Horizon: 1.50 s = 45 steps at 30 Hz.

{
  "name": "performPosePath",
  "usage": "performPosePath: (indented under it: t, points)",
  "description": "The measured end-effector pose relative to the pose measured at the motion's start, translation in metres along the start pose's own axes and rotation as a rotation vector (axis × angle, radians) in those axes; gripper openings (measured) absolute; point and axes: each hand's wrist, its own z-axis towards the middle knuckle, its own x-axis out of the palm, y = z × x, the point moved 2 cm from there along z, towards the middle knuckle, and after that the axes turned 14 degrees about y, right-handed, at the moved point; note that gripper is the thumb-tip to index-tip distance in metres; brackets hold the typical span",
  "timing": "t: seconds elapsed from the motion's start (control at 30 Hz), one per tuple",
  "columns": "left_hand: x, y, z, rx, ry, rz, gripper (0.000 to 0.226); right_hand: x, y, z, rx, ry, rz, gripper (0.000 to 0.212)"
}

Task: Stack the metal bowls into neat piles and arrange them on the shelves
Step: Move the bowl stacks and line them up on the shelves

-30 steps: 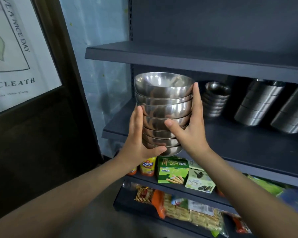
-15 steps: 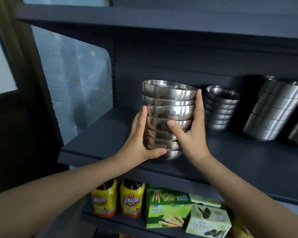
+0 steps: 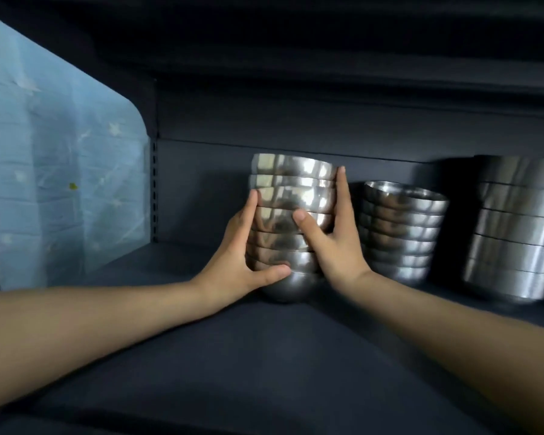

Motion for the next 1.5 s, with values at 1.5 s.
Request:
performPosePath:
  t: [1.5]
  points:
    - [-0.005,0.050,0.047,-0.026,0.102,0.045,0.126,-0.026,-0.025,0.029,0.088,0.256,-0.408,0.134]
